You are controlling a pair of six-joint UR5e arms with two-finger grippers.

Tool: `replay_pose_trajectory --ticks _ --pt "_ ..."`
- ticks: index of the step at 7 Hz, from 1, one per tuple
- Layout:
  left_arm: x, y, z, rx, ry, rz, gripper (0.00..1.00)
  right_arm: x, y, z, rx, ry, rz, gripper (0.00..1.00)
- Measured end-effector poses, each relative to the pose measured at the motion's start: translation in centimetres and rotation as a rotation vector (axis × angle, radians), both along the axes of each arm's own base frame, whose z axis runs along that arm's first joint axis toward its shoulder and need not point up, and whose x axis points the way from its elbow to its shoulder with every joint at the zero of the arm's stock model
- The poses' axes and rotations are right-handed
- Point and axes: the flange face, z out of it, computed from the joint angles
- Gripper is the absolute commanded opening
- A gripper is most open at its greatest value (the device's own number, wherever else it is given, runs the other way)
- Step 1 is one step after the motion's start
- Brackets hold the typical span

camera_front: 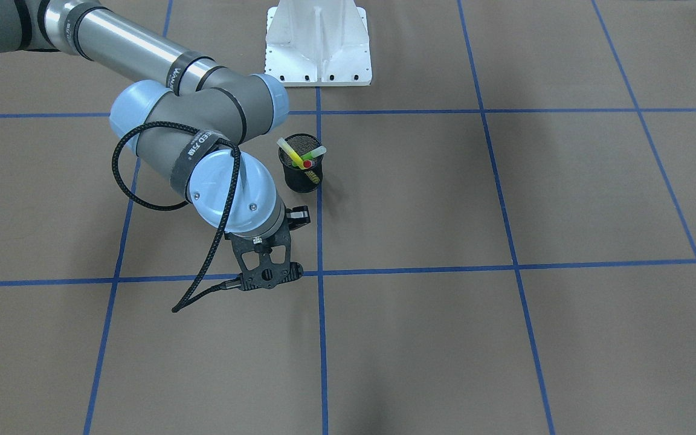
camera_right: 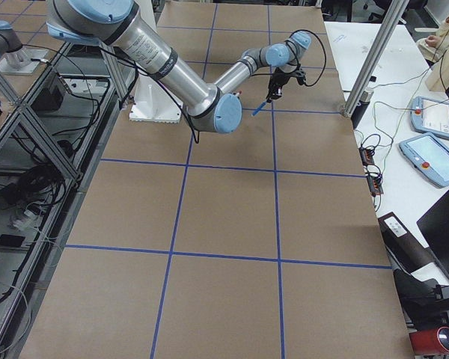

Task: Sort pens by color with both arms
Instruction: 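Lower the blue marker onto the table and open the right gripper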

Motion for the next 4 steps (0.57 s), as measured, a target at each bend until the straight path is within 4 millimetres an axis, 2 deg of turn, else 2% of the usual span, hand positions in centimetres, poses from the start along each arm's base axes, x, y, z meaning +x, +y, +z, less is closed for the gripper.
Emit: replay_pose_trajectory --ticks 2,4 --pt "0.00 0.01 -0.11 0.003 0.000 0.000 0.99 -0.42 0.57 0.70 0.003 0.010 -0.006 0.68" --pt "0.00 0.03 -0.20 0.005 0.000 0.000 0.99 -0.41 0.74 0.53 0.009 0.008 -0.007 0.99"
